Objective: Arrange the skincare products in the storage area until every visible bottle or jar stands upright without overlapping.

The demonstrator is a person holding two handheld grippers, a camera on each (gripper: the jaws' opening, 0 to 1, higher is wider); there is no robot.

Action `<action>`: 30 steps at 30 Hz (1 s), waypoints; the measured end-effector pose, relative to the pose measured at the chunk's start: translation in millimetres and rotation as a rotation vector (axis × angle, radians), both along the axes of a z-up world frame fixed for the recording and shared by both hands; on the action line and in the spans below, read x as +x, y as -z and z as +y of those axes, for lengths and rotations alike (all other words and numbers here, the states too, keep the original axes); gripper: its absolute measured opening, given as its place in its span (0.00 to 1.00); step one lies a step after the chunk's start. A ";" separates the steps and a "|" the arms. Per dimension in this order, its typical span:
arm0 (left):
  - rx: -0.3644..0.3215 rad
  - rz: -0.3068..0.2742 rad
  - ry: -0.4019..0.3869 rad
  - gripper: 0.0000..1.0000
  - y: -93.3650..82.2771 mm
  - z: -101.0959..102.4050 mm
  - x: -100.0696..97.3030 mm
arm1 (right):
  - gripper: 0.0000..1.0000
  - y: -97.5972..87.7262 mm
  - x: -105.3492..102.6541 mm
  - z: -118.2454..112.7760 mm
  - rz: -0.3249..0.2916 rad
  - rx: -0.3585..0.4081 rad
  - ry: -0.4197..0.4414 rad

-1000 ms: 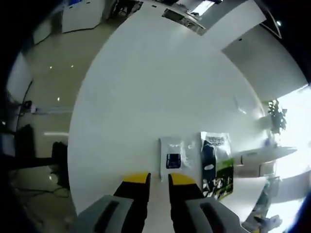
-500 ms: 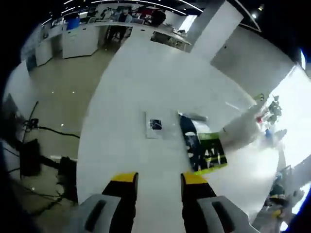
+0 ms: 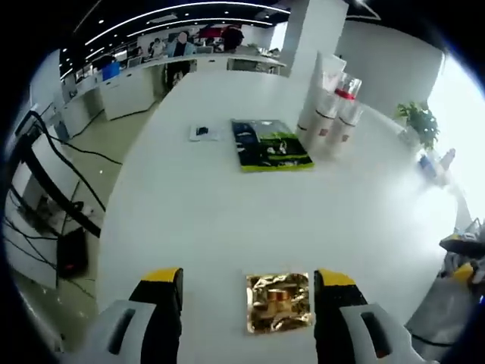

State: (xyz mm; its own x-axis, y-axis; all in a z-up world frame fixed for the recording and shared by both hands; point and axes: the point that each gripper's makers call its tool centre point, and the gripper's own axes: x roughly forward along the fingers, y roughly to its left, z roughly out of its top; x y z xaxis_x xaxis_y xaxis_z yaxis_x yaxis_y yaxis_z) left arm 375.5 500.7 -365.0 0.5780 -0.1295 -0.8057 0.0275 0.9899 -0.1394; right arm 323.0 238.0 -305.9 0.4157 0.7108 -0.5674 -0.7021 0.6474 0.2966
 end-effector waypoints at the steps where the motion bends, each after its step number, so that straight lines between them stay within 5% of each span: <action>1: 0.044 0.024 0.039 0.77 9.5 -6.3 -8.8 | 0.47 1.3 -2.7 2.2 -0.002 -0.012 -0.019; 5: 0.105 0.041 0.093 0.80 21.5 -17.6 -15.5 | 0.47 3.5 -6.7 3.7 0.001 -0.029 -0.047; 22: 0.114 -0.007 0.087 0.75 27.6 -25.6 -17.4 | 0.46 29.0 -32.6 8.7 0.040 -0.187 -0.176; 30: 0.121 0.031 0.207 0.70 26.7 -34.2 -14.2 | 0.46 31.7 -42.9 13.4 0.021 -0.218 -0.237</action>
